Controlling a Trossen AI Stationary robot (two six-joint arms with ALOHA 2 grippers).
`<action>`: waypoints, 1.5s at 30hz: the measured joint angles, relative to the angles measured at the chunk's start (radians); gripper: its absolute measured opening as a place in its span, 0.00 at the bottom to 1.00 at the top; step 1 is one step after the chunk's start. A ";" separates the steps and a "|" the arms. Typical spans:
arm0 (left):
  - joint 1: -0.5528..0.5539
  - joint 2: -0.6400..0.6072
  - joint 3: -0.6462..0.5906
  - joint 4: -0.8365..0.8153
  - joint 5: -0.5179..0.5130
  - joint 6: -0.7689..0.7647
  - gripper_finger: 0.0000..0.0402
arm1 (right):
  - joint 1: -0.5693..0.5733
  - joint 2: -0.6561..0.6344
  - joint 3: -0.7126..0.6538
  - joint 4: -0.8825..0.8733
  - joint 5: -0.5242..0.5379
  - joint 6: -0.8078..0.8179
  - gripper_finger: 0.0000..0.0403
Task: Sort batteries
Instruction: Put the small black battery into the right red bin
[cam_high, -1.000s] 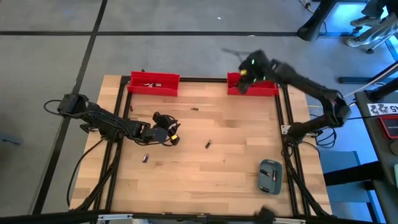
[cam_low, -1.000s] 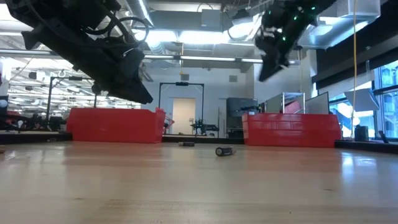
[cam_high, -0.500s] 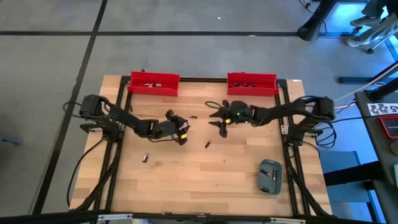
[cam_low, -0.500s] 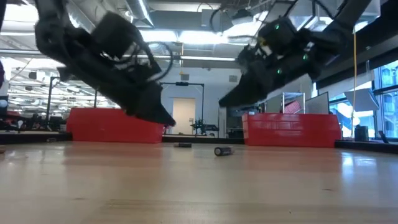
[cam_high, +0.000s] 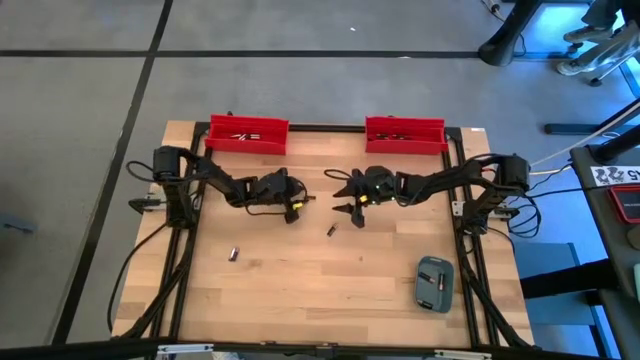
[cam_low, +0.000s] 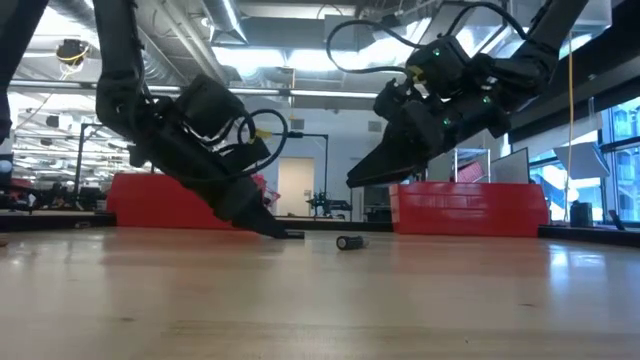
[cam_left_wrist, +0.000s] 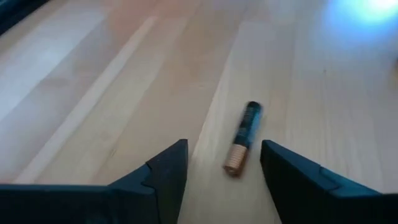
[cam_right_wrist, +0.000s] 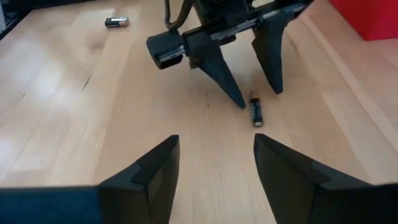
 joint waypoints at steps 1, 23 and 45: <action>0.003 0.002 0.001 0.003 0.023 0.009 0.47 | 0.000 0.000 0.000 0.000 -0.002 0.000 0.51; -0.014 0.004 0.001 -0.003 0.070 -0.003 0.34 | -0.001 0.406 0.246 0.148 0.126 -0.159 0.51; -0.016 -0.032 0.000 -0.058 0.067 -0.001 0.42 | -0.078 0.458 0.319 -0.072 0.018 -0.205 0.05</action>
